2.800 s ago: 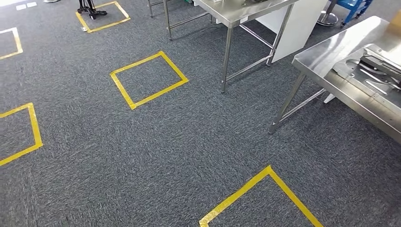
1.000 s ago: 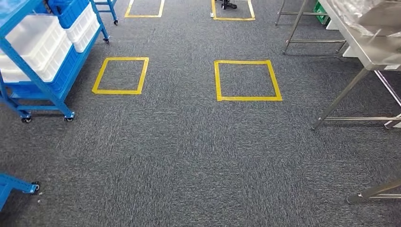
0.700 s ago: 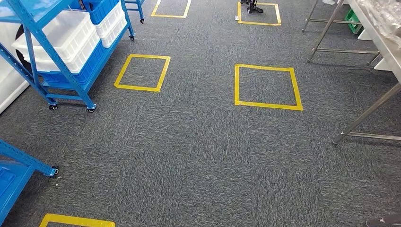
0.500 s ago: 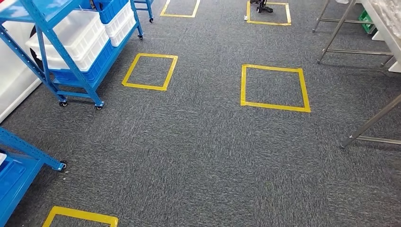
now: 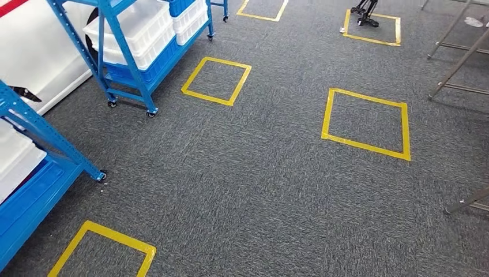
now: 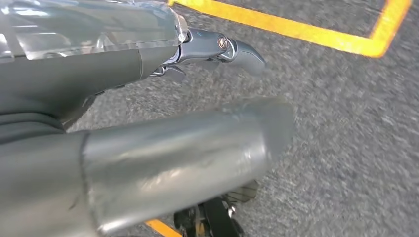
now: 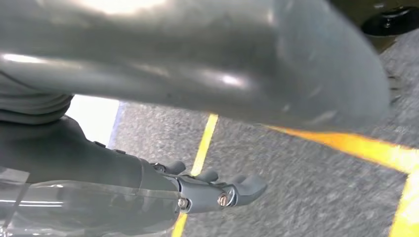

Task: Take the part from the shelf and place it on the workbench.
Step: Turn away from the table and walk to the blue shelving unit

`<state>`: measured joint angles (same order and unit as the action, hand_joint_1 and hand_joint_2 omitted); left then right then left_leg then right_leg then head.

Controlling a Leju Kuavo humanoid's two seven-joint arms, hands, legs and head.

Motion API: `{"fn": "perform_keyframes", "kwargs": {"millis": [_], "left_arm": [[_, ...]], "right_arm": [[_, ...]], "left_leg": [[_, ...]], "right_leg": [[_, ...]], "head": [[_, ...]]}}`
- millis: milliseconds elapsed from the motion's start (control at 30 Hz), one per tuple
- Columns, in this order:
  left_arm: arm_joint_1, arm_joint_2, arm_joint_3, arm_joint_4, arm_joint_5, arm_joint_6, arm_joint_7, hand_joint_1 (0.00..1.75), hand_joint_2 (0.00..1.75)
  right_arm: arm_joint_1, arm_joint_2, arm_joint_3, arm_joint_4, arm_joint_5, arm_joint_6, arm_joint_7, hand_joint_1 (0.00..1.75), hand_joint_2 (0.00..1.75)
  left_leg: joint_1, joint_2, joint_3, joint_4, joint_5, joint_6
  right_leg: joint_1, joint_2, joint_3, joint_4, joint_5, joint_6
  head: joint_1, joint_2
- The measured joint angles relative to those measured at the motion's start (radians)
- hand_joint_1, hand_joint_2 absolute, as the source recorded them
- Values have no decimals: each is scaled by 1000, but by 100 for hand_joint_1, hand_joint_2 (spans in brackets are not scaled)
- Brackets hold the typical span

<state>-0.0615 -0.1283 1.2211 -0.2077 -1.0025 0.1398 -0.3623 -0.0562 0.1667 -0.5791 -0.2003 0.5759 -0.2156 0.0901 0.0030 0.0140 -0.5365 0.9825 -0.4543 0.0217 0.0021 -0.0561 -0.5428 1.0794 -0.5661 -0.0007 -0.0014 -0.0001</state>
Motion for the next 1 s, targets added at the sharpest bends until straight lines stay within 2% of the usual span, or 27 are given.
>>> {"fn": "perform_keyframes", "kwargs": {"millis": [33,67,100,133,167,200,267,300,333,400,433,500,533,567,600,633,667,700,767,800,833,867,900,933,967,1000], "left_arm": [[-1,0,0,0,0,-1,0,0,0],[-3,0,0,0,0,-1,-1,0,0],[-3,0,0,0,0,-1,-1,0,0],[-3,0,0,0,0,-1,-1,0,0],[-3,0,0,0,0,-1,-1,0,0],[-2,0,0,0,0,-1,-1,0,0],[-2,-1,0,0,0,-1,-1,0,0],[-3,-1,0,0,2,-1,0,0,0],[-3,-2,0,0,4,1,0,0,0],[-3,-3,1,0,7,6,4,0,0],[-2,-5,1,0,7,10,6,0,0],[-4,-9,2,0,8,14,10,0,0],[-7,-12,2,0,8,16,11,0,0],[-10,-13,2,0,9,17,11,0,0],[-12,-15,2,0,9,17,12,0,0],[-12,-15,2,0,9,17,12,0,0],[-11,-16,2,0,10,17,12,0,0],[-9,-16,2,0,10,17,12,0,0],[-10,-17,2,0,10,18,12,0,0],[-12,-17,2,0,10,18,12,0,0],[-13,-18,2,0,10,18,12,0,0],[-14,-18,2,0,10,18,12,0,0],[-13,-18,2,0,9,18,12,0,0],[-11,-19,2,0,8,19,12,0,0],[-10,-21,2,0,7,21,12,0,0],[-10,-22,2,0,5,24,12,0,0]], "right_arm": [[2,0,0,0,0,1,0,0,0],[4,0,0,0,0,1,0,0,0],[5,0,0,0,0,2,0,0,0],[6,0,0,0,0,2,0,0,0],[7,0,0,0,0,3,0,0,0],[7,0,0,0,0,3,0,0,0],[8,0,0,0,0,3,0,0,0],[7,0,0,0,1,4,0,0,0],[7,0,0,1,1,6,0,0,0],[3,-1,0,1,4,12,-4,0,0],[2,-2,0,1,4,16,-7,0,0],[4,-3,0,1,5,23,-12,0,0],[6,-4,0,1,5,25,-13,0,0],[9,-5,0,1,5,27,-14,0,0],[11,-6,0,1,5,29,-15,0,0],[13,-7,0,1,5,29,-16,0,0],[13,-8,0,1,5,29,-17,0,0],[13,-8,0,1,5,29,-17,0,0],[13,-9,0,1,5,29,-18,0,0],[13,-9,0,1,5,29,-18,0,0],[12,-9,0,1,5,29,-18,0,0],[10,-9,0,1,5,29,-18,0,0],[7,-9,0,1,5,29,-18,0,0],[5,-10,0,0,6,29,-18,0,0],[4,-11,0,0,7,29,-18,0,0],[5,-11,0,0,8,29,-18,0,0]], "left_leg": [[0,-11,-2,-1,2,3],[0,-23,-4,-1,3,5],[0,-37,-6,0,4,5],[0,-52,-6,2,3,5],[1,-68,-6,4,3,4],[2,-84,-6,8,1,1],[3,-113,-9,18,-3,-8],[4,-124,-12,22,-5,-15],[4,-134,-16,24,-5,-21],[6,-151,-22,22,-2,-35],[7,-140,-25,26,-5,-41],[7,-85,-52,82,-42,-49],[7,-52,-79,140,-75,-51],[7,-34,-113,209,-109,-54],[8,-26,-142,272,-133,-56],[9,-23,-158,307,-141,-58],[9,-19,-155,303,-128,-58],[9,-12,-132,260,-99,-57],[4,32,-58,120,-38,-49],[1,51,-32,69,-21,-42],[-3,63,-20,42,-14,-36],[-7,60,-21,37,-16,-30],[-6,46,-23,34,-13,-24],[-4,35,-21,29,-10,-18],[-2,22,-19,24,-6,-12],[2,10,-16,19,-2,-5]], "right_leg": [[-4,30,-29,61,-34,3],[-7,46,-63,131,-66,5],[-10,52,-92,186,-83,7],[-13,54,-107,210,-80,9],[-16,56,-104,196,-57,11],[-19,62,-82,143,-18,12],[-24,101,-25,10,47,13],[-25,117,-7,-33,63,12],[-24,127,0,-51,65,10],[-20,109,0,-54,67,0],[-20,98,2,-58,69,-6],[-21,71,5,-66,73,-21],[-18,56,5,-67,73,-26],[-16,41,5,-67,71,-30],[-13,25,5,-67,70,-31],[-12,9,5,-66,68,-32],[-11,-6,6,-66,66,-32],[-10,-19,9,-65,64,-30],[-7,-44,16,-64,58,-24],[-4,-54,19,-63,54,-20],[-2,-65,22,-62,52,-15],[-1,-74,24,-62,50,-10],[-1,-84,28,-64,49,-5],[-3,-84,31,-63,46,1],[-5,-65,30,-53,36,7],[-7,-34,18,-23,15,12]], "head": [[2,0],[3,0],[3,0],[3,0],[3,0],[3,0],[3,0],[3,0],[2,0],[2,0],[1,0],[-6,0],[-9,0],[-13,0],[-13,0],[-13,0],[-13,0],[-13,0],[-14,0],[-13,0],[-12,0],[-11,0],[-10,0],[-10,0],[-9,0],[-7,0]]}}
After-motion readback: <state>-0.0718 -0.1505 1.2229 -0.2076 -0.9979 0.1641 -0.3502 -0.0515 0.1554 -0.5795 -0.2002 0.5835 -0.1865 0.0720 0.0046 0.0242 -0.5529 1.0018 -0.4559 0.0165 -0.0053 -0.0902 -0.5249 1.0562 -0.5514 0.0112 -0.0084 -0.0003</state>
